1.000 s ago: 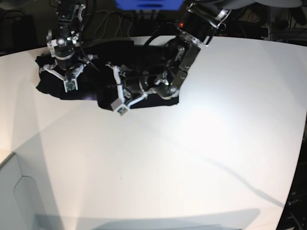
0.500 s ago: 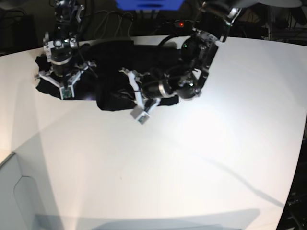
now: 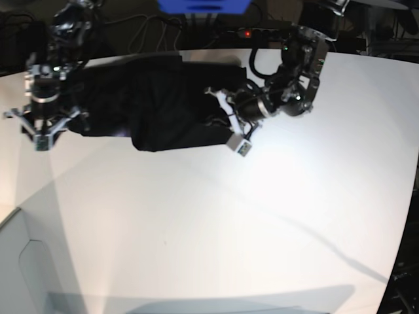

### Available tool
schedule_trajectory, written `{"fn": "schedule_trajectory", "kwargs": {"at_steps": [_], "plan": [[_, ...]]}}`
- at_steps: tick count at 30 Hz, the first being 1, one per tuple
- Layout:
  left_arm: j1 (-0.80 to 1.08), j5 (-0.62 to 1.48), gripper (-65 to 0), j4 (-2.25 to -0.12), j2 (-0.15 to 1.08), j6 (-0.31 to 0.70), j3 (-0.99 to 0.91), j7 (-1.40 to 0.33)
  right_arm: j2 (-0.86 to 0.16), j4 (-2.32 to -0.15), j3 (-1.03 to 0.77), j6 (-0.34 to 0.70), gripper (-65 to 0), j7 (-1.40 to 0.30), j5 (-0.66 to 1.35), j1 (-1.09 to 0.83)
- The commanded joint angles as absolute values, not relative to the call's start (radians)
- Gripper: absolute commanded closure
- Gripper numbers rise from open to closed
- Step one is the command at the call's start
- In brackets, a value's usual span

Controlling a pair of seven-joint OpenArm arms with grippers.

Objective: Fold the T-shirt properly
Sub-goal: 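Hold the folded end with the left gripper while the right gripper pulls its end outward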

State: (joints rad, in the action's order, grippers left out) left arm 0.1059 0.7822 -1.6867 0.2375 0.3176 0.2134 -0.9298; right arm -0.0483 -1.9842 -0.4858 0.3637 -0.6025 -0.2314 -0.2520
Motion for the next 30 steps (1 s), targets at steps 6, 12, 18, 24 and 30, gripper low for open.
{"fn": "schedule_trajectory", "kwargs": {"at_steps": [6, 12, 18, 24, 30], "plan": [[0.125, 0.799, -3.5, -1.709, 0.259, 0.325, 0.208, -0.889, -0.208, -1.966, -0.645, 0.504, -23.7, -0.733, 0.039, -0.222], [0.133, 0.799, -3.5, -1.675, 0.263, 0.325, 0.206, -0.889, -0.305, -1.831, -0.779, 0.661, -25.2, -0.932, 0.377, -0.22], [0.131, 0.799, -3.5, -1.669, 0.263, 0.325, 0.206, -0.889, -0.354, -1.672, -0.852, 0.698, -25.2, -1.185, 0.685, -0.223], [0.134, 0.799, -3.5, -1.667, 0.263, 0.325, 0.206, -0.889, -0.357, -1.586, -0.852, 0.698, -28.5, -1.333, 0.931, -0.225], [0.139, 0.799, -3.5, -1.667, 0.263, 0.325, 0.206, -0.889, -0.354, -1.488, -0.851, 0.698, -29.0, -1.383, 1.069, -0.214]]}}
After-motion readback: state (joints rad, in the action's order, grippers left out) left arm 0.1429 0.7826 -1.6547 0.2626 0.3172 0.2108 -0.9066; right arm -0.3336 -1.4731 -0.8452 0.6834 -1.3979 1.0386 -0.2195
